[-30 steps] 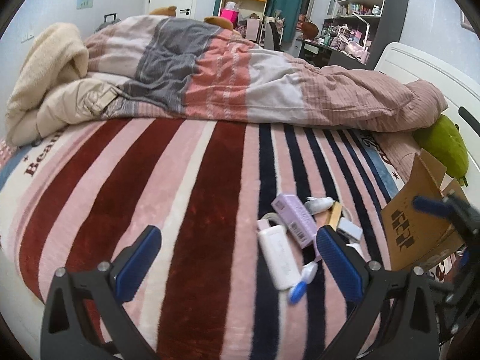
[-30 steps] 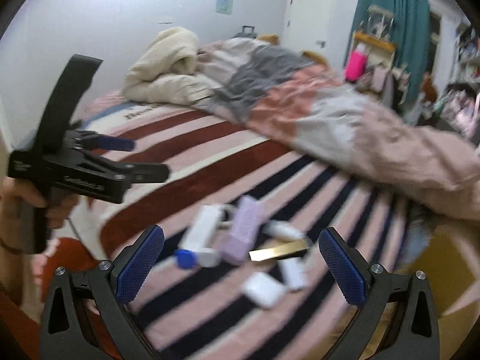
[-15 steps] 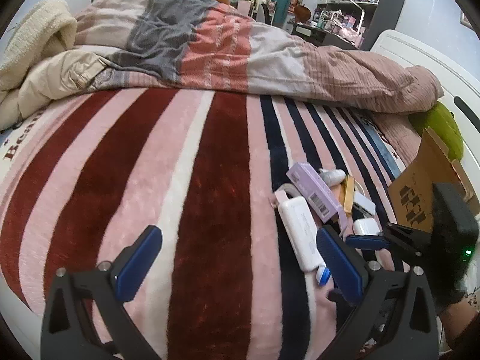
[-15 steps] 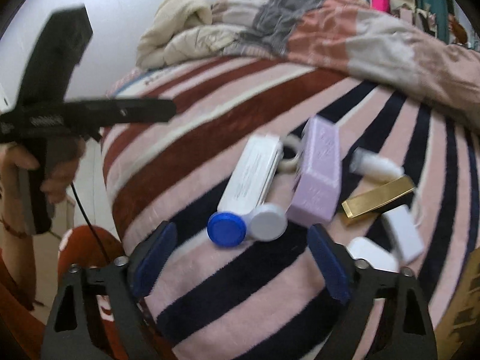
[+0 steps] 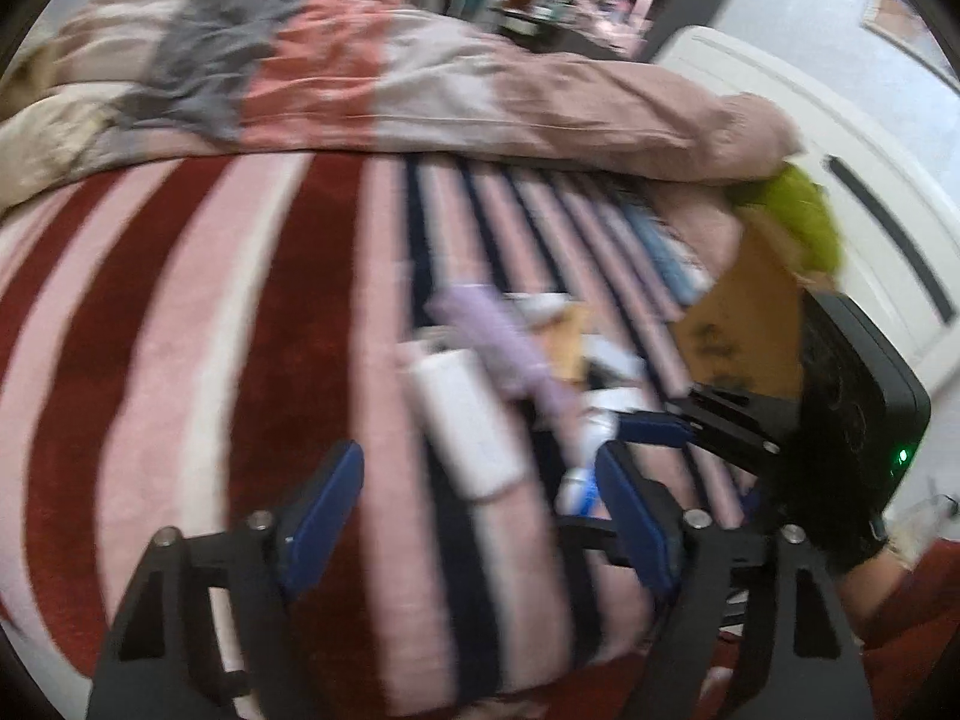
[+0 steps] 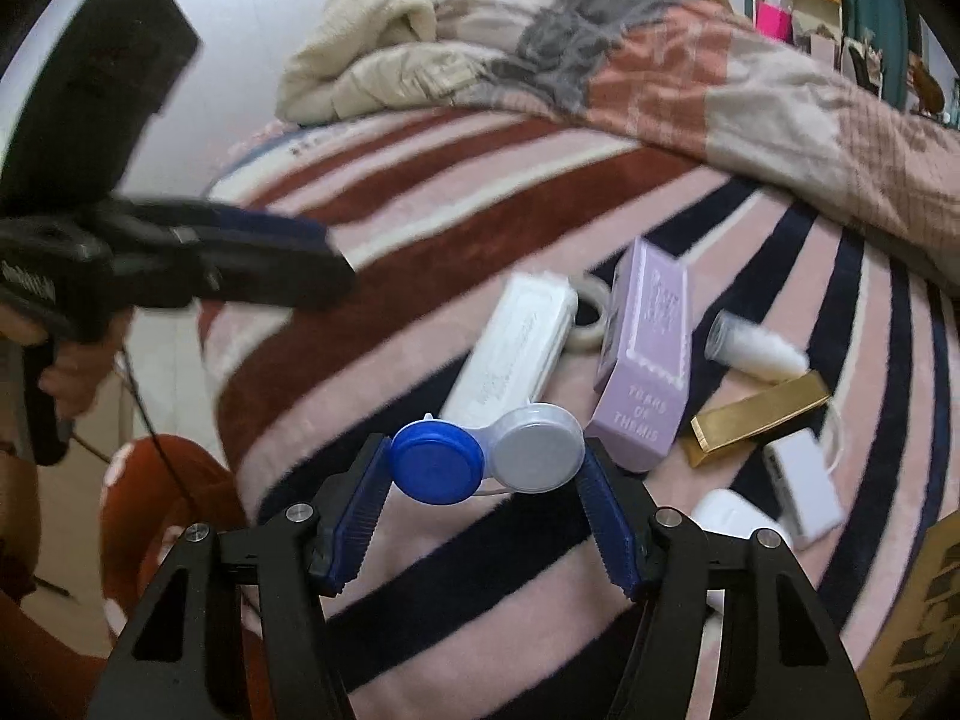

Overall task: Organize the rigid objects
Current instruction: 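Lower the right gripper onto the blue-capped contact lens case and close, then carry the lens case into the cardboard box and open the right gripper, then move the open right gripper back over the remaining items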

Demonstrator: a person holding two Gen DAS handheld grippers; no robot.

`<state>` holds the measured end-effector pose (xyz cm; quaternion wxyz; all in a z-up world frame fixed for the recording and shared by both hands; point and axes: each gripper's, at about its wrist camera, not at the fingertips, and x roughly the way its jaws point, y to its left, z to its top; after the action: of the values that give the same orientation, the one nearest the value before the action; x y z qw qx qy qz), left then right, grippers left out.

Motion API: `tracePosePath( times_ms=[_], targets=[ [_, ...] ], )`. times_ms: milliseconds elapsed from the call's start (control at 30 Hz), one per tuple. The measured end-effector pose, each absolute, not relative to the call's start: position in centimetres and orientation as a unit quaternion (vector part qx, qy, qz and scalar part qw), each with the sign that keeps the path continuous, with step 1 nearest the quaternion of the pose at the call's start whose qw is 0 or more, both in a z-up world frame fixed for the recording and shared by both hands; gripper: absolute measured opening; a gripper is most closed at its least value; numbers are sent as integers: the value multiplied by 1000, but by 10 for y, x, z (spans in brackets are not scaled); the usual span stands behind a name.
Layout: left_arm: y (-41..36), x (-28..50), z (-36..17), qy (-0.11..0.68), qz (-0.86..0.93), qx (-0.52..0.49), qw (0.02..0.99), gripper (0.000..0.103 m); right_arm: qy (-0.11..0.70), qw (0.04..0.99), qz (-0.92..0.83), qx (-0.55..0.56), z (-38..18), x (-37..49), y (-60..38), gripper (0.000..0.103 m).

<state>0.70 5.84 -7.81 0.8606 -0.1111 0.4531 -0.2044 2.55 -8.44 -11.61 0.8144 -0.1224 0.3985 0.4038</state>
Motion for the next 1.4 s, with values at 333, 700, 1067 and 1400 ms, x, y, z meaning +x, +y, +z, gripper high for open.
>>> tracePosePath(
  times_ms=[333,700,1067,1400],
  targets=[
    [-55,20,1,427,-340,-50,836,20,292,863,397,-110,-19,-3,-141,59],
    [-216,83,35,455,-429,28,780,17,286,913,277,-85,27,6,-272,59],
    [-274,123,2,510,-440,59,737,40,406,893,183,-57,5,53,-345,64],
    [-182,101,53,438,-365,42,820,75,351,920,169,-40,29,32,-350,82]
  ],
)
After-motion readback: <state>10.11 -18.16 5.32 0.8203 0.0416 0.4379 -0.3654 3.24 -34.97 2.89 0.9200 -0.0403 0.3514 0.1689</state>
